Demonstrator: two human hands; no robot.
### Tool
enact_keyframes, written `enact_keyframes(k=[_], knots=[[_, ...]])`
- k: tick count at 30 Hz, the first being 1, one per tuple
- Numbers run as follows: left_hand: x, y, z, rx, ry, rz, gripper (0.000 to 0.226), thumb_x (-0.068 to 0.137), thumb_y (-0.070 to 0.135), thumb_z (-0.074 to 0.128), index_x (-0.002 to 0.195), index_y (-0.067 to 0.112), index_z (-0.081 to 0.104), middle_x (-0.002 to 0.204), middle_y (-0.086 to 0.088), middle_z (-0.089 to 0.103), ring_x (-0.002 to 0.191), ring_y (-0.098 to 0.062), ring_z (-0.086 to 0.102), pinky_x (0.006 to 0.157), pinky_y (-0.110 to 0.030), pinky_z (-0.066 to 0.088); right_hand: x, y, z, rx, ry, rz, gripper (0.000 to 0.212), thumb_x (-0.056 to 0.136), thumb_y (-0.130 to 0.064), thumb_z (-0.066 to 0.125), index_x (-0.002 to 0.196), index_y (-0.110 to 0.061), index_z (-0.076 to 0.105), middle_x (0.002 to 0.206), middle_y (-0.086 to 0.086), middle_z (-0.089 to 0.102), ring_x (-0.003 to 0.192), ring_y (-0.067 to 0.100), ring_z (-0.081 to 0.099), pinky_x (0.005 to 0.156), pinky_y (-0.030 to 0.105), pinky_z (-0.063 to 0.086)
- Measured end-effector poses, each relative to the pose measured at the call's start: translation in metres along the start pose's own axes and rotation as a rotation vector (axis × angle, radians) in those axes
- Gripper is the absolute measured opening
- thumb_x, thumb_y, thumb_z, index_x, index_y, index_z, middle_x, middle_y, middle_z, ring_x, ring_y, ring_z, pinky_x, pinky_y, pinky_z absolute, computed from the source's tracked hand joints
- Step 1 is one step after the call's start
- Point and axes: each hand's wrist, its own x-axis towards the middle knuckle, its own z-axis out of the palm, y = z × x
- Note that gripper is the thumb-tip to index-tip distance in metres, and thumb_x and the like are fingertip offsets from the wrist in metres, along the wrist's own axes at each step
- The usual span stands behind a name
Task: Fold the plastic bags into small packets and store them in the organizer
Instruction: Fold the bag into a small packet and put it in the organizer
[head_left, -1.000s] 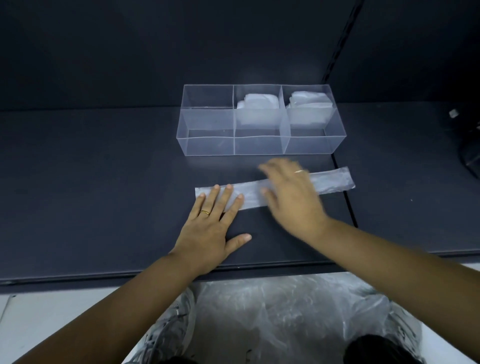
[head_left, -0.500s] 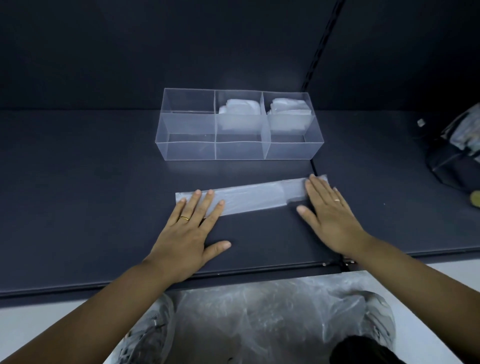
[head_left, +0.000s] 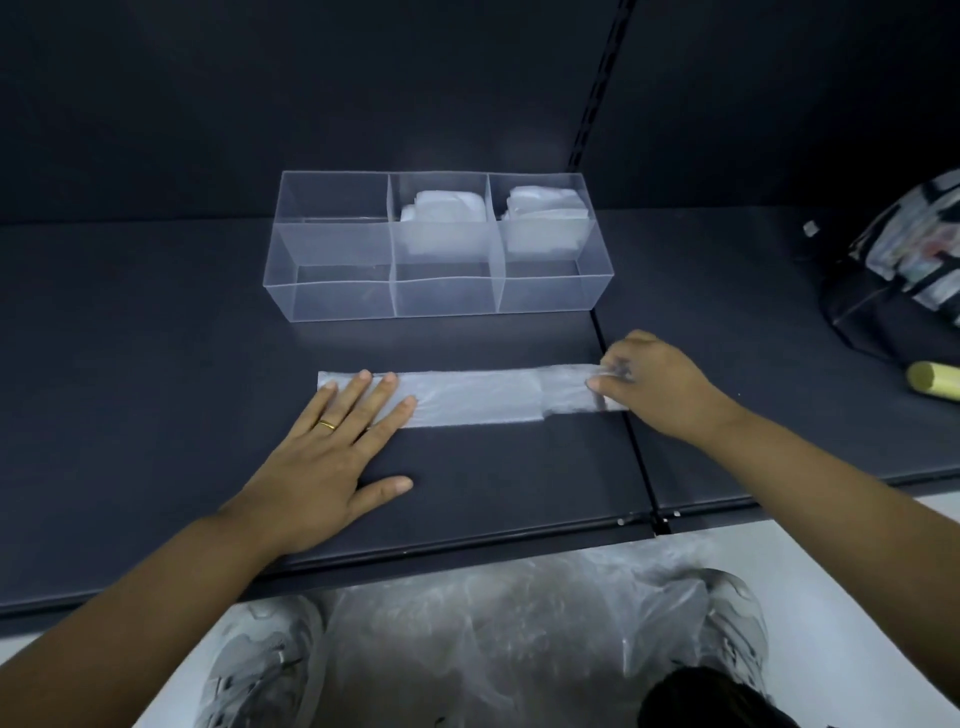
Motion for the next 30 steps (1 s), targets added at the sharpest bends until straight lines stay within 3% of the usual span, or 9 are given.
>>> enact_keyframes(k=[3, 7, 11, 14, 16, 19, 21, 24, 30], knots=[[0.002, -0.005, -0.009, -0.022, 0.004, 0.014, 0.079, 0.088, 0.070, 0.002, 0.153, 0.026, 0.004, 0.160, 0.005, -0.009, 0.145, -0.012, -0.019, 0.118, -0.036, -0.011, -0.034, -0.007, -0.013, 0.467, -0.166, 0.221, 0.017, 0.086, -0.016, 0.068, 0.072, -0.012, 0.060, 0.066, 0.003, 0.065, 0.057, 0.011, 0.054, 0.056, 0.021, 0.042], [0.009, 0.038, -0.027, -0.224, 0.095, 0.016, 0.083, 0.085, 0.071, 0.022, 0.151, 0.020, 0.022, 0.160, 0.005, -0.002, 0.146, -0.010, -0.013, 0.118, -0.031, -0.009, -0.082, -0.020, -0.017, 0.850, -0.382, 0.494, 0.006, 0.084, -0.009, 0.067, 0.087, -0.006, 0.063, 0.070, 0.009, 0.071, 0.054, 0.011, 0.062, 0.049, 0.017, 0.046], [0.011, 0.125, -0.034, -0.506, 0.118, 0.102, 0.088, 0.087, 0.060, 0.050, 0.153, 0.024, 0.004, 0.159, 0.011, -0.002, 0.143, 0.003, -0.011, 0.114, -0.014, -0.010, -0.110, -0.041, -0.023, 1.145, -0.637, 0.573, 0.036, 0.073, -0.017, 0.072, 0.103, 0.001, 0.065, 0.083, 0.015, 0.069, 0.059, 0.015, 0.063, 0.048, 0.019, 0.048], [0.005, 0.156, -0.042, -0.796, 0.280, -0.045, 0.066, 0.086, 0.034, 0.061, 0.147, 0.026, 0.035, 0.148, 0.010, 0.041, 0.136, 0.000, 0.034, 0.111, -0.013, 0.023, -0.115, -0.053, -0.027, 1.128, -0.751, 0.422, 0.050, 0.076, -0.027, 0.079, 0.114, 0.001, 0.065, 0.097, 0.015, 0.067, 0.077, 0.019, 0.063, 0.064, 0.024, 0.051], [0.003, 0.155, -0.051, -1.042, 0.320, -0.126, 0.046, 0.086, 0.019, 0.055, 0.131, 0.031, 0.057, 0.121, 0.014, 0.066, 0.109, -0.003, 0.061, 0.094, -0.021, 0.047, -0.109, -0.056, -0.030, 1.070, -0.685, 0.326, 0.045, 0.077, -0.039, 0.075, 0.107, -0.006, 0.070, 0.100, 0.015, 0.068, 0.086, 0.028, 0.062, 0.075, 0.033, 0.049], [0.007, 0.144, -0.063, -1.299, 0.296, -0.193, 0.026, 0.095, 0.014, 0.056, 0.107, 0.031, 0.072, 0.091, 0.018, 0.072, 0.084, 0.004, 0.063, 0.079, -0.014, 0.047, -0.092, -0.052, -0.028, 0.953, -0.383, 0.167, 0.043, 0.076, -0.047, 0.062, 0.106, -0.016, 0.068, 0.100, 0.000, 0.069, 0.079, 0.023, 0.056, 0.072, 0.031, 0.047], [0.013, 0.135, -0.067, -1.469, 0.242, -0.301, 0.022, 0.095, 0.018, 0.055, 0.094, 0.026, 0.075, 0.088, 0.015, 0.072, 0.082, 0.001, 0.062, 0.081, -0.014, 0.044, -0.083, -0.049, -0.019, 0.960, -0.446, 0.028, 0.044, 0.085, -0.039, 0.065, 0.125, -0.022, 0.057, 0.109, -0.010, 0.068, 0.072, 0.016, 0.054, 0.070, 0.025, 0.049], [0.021, 0.124, -0.061, -1.726, 0.130, -0.460, 0.024, 0.096, 0.024, 0.052, 0.103, 0.016, 0.073, 0.103, 0.001, 0.074, 0.103, -0.017, 0.067, 0.095, -0.030, 0.049, -0.079, -0.051, 0.009, 0.917, -0.636, 0.014, 0.046, 0.086, -0.020, 0.068, 0.129, -0.021, 0.050, 0.108, -0.003, 0.069, 0.065, 0.013, 0.056, 0.068, 0.025, 0.050], [0.033, 0.104, -0.041, -1.969, 0.052, -0.670, 0.025, 0.098, 0.017, 0.049, 0.113, 0.006, 0.065, 0.109, -0.011, 0.071, 0.102, -0.022, 0.068, 0.091, -0.035, 0.054, -0.076, -0.058, 0.052, 0.738, -0.373, 0.181, 0.010, 0.090, -0.006, 0.063, 0.100, -0.006, 0.059, 0.063, 0.002, 0.067, 0.051, 0.015, 0.062, 0.048, 0.026, 0.050]])
